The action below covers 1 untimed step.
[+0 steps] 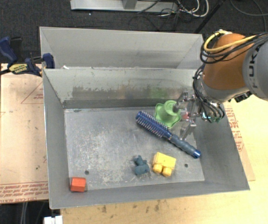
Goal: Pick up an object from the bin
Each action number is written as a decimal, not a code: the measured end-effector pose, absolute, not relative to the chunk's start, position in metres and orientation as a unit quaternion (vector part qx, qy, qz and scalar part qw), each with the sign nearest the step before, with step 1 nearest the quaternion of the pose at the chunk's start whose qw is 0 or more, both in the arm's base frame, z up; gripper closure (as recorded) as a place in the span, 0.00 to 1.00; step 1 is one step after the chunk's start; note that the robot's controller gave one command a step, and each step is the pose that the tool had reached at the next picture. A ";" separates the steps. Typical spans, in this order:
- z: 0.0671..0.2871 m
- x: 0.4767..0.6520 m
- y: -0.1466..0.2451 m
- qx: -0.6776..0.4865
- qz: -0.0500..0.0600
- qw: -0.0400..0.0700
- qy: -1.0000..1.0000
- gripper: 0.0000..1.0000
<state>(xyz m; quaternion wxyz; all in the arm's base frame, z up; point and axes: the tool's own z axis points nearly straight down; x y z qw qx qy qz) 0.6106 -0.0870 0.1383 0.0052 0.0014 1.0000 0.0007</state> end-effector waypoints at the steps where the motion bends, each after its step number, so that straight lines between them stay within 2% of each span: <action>1: 0.129 0.600 -0.081 0.057 0.000 0.017 0.998 0.00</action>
Offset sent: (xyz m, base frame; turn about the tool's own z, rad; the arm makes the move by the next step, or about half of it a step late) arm -0.0655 0.0231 -0.0683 0.2994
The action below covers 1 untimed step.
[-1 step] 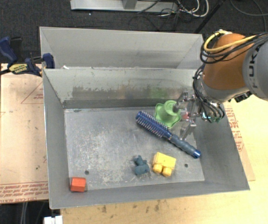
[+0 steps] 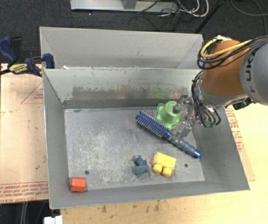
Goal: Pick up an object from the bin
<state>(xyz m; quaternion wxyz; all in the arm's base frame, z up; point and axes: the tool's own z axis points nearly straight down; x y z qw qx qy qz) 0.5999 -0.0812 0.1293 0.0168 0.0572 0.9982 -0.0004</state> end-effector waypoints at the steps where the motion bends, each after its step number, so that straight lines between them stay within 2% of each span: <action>1: 0.172 0.586 -0.067 0.070 0.001 0.004 0.998 0.00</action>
Offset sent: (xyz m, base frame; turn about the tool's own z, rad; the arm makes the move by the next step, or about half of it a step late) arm -0.0159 0.0127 0.0395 0.0276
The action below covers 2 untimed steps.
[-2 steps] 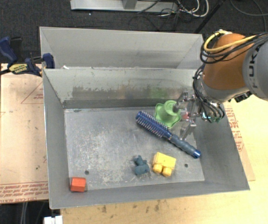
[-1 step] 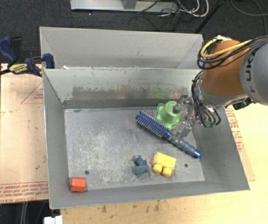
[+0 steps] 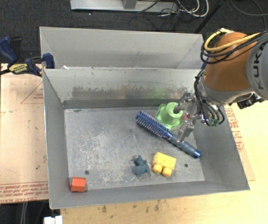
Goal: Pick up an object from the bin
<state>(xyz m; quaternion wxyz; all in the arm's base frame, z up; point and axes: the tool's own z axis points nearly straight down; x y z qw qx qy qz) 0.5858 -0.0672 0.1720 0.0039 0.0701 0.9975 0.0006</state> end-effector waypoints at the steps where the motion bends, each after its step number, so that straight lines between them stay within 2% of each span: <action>1: 0.096 0.540 -0.070 0.167 0.001 0.008 0.986 0.00; 2: 0.091 0.538 -0.070 0.167 0.000 0.006 0.986 1.00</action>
Offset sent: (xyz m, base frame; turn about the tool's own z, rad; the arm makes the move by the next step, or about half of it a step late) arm -0.0626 -0.0029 -0.1017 0.2155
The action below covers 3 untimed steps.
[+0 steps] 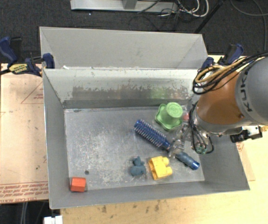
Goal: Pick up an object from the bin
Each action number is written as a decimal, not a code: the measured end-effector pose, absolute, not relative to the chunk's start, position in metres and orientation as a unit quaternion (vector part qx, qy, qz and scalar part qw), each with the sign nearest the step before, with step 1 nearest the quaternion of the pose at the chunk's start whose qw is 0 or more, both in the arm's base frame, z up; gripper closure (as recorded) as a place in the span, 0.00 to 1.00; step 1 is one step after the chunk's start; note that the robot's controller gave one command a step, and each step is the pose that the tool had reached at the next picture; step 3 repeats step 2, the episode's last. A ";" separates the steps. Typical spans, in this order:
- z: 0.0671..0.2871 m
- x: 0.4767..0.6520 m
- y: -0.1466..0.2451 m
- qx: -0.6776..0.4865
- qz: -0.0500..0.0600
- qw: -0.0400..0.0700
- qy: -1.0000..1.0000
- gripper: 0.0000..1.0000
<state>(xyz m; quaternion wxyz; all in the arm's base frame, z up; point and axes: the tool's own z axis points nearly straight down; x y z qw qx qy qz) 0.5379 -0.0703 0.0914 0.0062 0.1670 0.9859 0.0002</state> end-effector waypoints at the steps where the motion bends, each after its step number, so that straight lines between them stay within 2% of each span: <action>1: 0.256 0.534 -0.072 0.190 0.000 0.004 0.982 1.00; 2: 0.230 0.491 -0.090 -0.016 0.000 -0.001 1.000 1.00; 3: 0.230 0.491 -0.090 -0.016 0.000 -0.001 1.000 1.00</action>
Offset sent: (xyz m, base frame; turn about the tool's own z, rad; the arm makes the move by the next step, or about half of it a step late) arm -0.0053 -0.0017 0.1612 0.0483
